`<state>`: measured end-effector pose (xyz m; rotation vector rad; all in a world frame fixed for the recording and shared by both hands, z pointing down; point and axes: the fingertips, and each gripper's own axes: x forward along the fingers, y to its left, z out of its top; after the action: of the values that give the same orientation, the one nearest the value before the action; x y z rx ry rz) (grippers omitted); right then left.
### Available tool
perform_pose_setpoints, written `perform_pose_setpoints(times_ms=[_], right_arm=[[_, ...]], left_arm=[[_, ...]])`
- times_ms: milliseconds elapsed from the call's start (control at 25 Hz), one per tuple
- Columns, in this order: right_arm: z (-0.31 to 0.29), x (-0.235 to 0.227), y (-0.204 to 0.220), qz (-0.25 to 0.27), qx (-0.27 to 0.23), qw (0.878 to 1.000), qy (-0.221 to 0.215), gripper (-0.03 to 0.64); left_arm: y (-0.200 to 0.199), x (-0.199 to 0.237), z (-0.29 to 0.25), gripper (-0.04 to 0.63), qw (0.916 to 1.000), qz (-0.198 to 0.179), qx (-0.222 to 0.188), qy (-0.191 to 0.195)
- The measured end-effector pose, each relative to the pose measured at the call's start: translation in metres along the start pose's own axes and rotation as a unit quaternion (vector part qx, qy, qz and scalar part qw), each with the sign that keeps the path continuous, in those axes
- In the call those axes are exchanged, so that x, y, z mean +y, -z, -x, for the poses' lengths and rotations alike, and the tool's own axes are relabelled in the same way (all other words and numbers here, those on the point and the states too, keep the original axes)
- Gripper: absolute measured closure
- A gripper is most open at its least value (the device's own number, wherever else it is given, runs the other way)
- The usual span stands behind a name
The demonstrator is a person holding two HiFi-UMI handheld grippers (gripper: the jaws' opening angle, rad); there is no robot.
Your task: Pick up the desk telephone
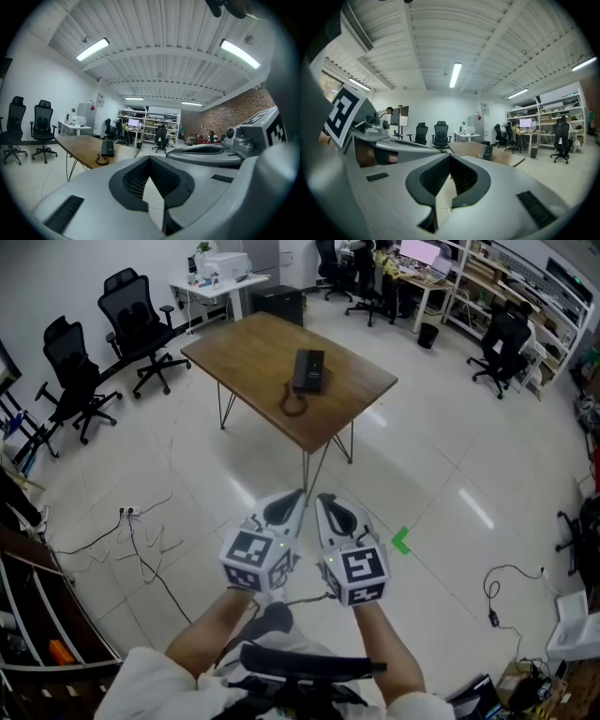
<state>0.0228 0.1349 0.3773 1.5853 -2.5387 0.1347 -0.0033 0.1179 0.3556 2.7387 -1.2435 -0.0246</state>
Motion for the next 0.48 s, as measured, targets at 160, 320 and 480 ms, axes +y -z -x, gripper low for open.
perform_pose_setpoints(times_ms=[160, 320, 480], right_arm=[[-0.024, -0.008, -0.003, 0.0, 0.008, 1.0, 0.005, 0.611], [-0.048, -0.016, -0.004, -0.001, 0.018, 1.0, 0.009, 0.611], [-0.073, -0.023, -0.006, -0.001, 0.027, 0.999, 0.017, 0.612]], left_arm=[[-0.002, 0.019, -0.018, 0.592, 0.9999, 0.008, 0.002, 0.007], [-0.003, 0.037, -0.038, 0.592, 0.9997, 0.017, 0.007, 0.014], [-0.003, 0.057, -0.054, 0.592, 0.9994, 0.023, 0.011, 0.021]])
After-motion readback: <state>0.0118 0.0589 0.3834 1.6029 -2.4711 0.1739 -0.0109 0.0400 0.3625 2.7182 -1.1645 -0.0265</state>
